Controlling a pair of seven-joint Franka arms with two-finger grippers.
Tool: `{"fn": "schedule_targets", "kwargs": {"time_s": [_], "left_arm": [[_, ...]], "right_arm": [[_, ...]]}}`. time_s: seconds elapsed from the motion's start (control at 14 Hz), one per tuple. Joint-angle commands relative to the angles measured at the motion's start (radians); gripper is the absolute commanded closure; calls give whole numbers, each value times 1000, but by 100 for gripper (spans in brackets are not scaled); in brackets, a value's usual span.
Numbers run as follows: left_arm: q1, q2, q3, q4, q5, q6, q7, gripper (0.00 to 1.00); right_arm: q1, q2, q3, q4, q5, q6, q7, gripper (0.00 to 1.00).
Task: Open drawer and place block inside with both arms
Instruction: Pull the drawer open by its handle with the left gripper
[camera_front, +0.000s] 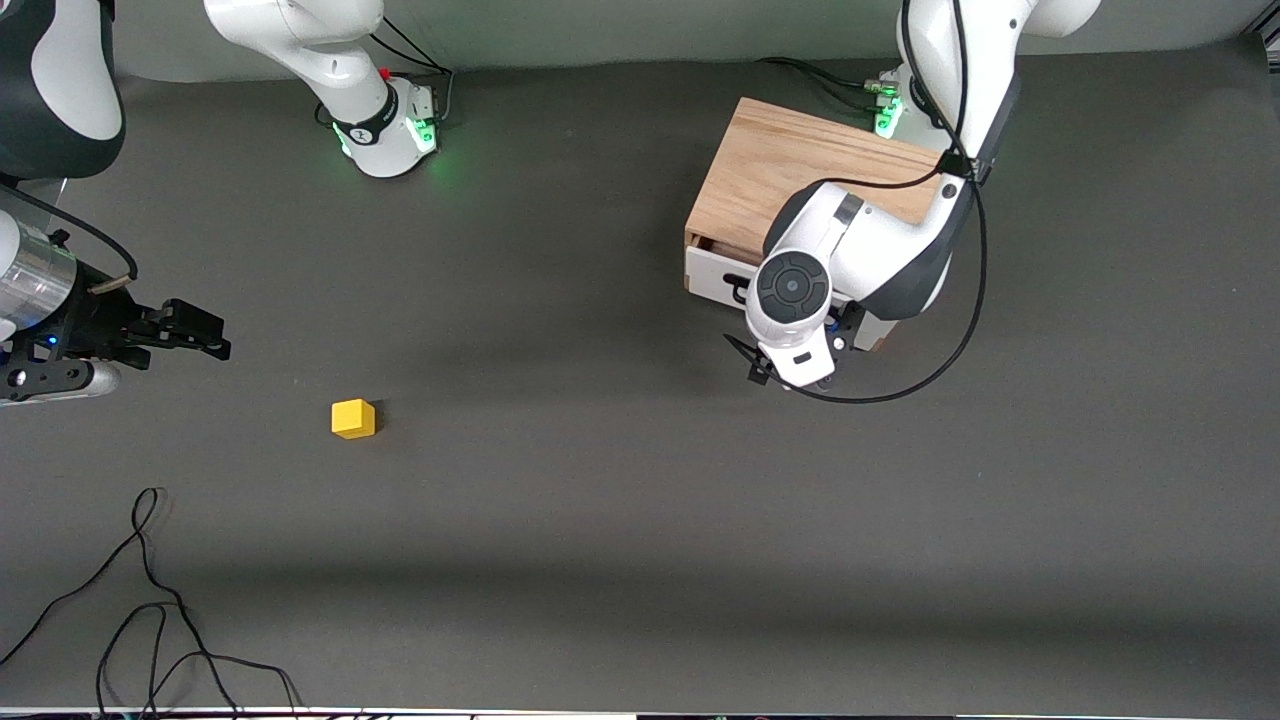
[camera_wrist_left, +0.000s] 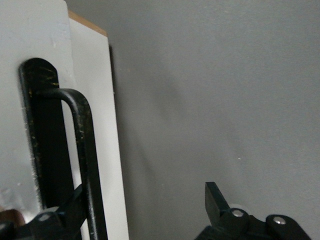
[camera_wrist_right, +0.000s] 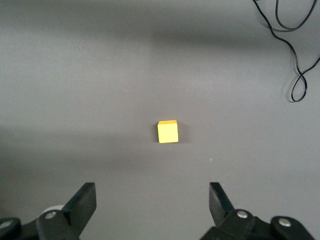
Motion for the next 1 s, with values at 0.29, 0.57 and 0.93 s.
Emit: {"fn": "schedule_targets", "kwargs": {"time_s": [0.29, 0.57, 0.93], "left_arm": [[17, 113, -2, 167, 27, 49, 9, 0], [17, 127, -2, 175, 49, 110, 9, 0], [17, 147, -2, 188, 50, 201, 9, 0]], "right_arm": [[10, -17, -6, -21, 12, 16, 5, 0], [10, -15, -6, -21, 12, 19, 5, 0], [9, -15, -6, -21, 12, 19, 5, 0]]}}
